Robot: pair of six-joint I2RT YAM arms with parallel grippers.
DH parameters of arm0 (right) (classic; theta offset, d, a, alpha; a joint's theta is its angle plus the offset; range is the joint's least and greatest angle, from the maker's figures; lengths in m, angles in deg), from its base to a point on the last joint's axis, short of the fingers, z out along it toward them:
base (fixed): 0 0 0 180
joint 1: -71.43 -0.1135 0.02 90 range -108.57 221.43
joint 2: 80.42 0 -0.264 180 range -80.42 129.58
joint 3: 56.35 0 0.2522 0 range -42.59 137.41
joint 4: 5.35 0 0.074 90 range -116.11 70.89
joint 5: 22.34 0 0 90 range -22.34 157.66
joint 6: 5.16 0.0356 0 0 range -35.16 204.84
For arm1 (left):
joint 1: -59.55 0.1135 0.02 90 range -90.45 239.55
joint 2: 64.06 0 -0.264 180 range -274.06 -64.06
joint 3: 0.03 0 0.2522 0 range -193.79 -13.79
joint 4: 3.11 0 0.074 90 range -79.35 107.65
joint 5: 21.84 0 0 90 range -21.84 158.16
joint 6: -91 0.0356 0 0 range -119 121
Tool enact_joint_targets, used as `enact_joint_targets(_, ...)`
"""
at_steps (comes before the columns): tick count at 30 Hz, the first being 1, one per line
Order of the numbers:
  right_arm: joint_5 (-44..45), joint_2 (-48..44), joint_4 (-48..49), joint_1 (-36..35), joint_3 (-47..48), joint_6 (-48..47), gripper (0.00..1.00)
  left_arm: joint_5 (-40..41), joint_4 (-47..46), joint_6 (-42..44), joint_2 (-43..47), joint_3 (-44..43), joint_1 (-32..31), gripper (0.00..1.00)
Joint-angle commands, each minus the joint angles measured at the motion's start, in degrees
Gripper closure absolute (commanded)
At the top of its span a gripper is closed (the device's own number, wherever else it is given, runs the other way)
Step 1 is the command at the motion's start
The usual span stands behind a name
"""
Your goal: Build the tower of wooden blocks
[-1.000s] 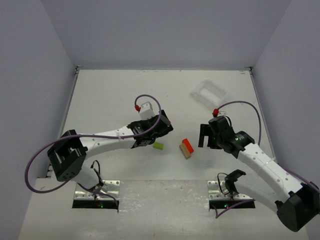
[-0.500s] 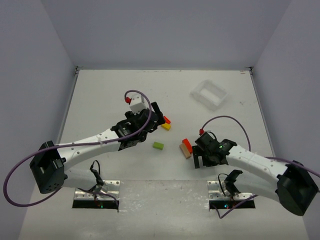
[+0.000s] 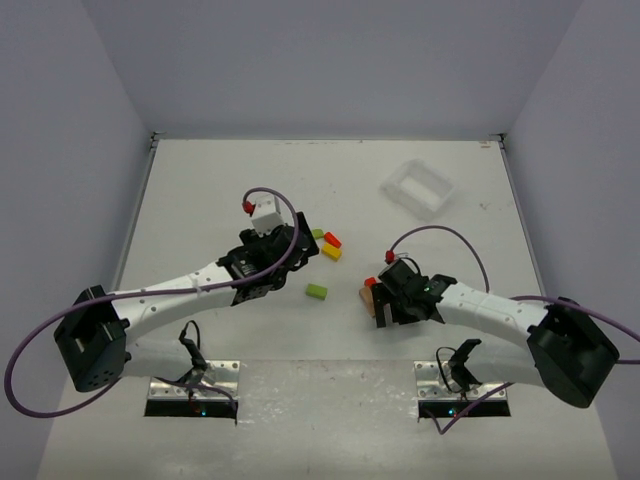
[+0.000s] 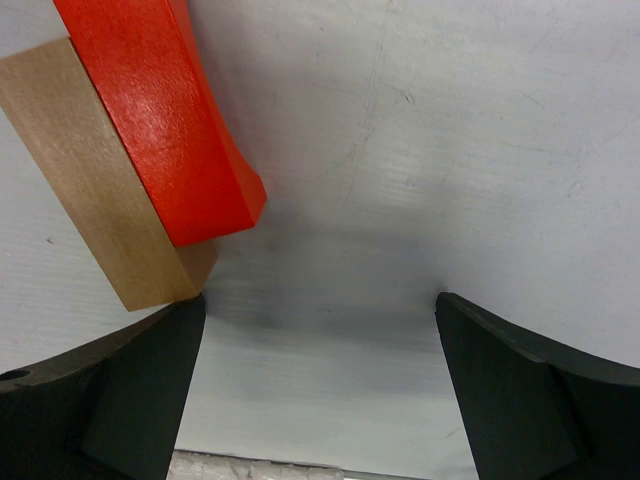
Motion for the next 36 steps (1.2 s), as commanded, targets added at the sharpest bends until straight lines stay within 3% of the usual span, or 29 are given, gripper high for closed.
enact_joint_targets(1,3.44,2.20,2.10,-0.31,0.18,-0.15,0.01,1.53,-0.61,-0.02,2.78,0.40,0.93,0.00)
enact_joint_targets(20,4.08,2.32,0.87,-0.22,1.62,-0.77,0.01,1.77,0.36,-0.76,7.18,2.10,1.02,0.00)
enact_joint_targets(29,0.27,-10.56,-10.50,-0.22,5.68,-2.29,0.01,0.92,0.36,0.33,7.36,1.99,1.02,0.00)
enact_joint_targets(36,-0.28,-17.18,-8.84,-0.29,11.56,-5.51,0.01,-1.13,-1.69,2.38,7.16,2.25,1.24,0.00)
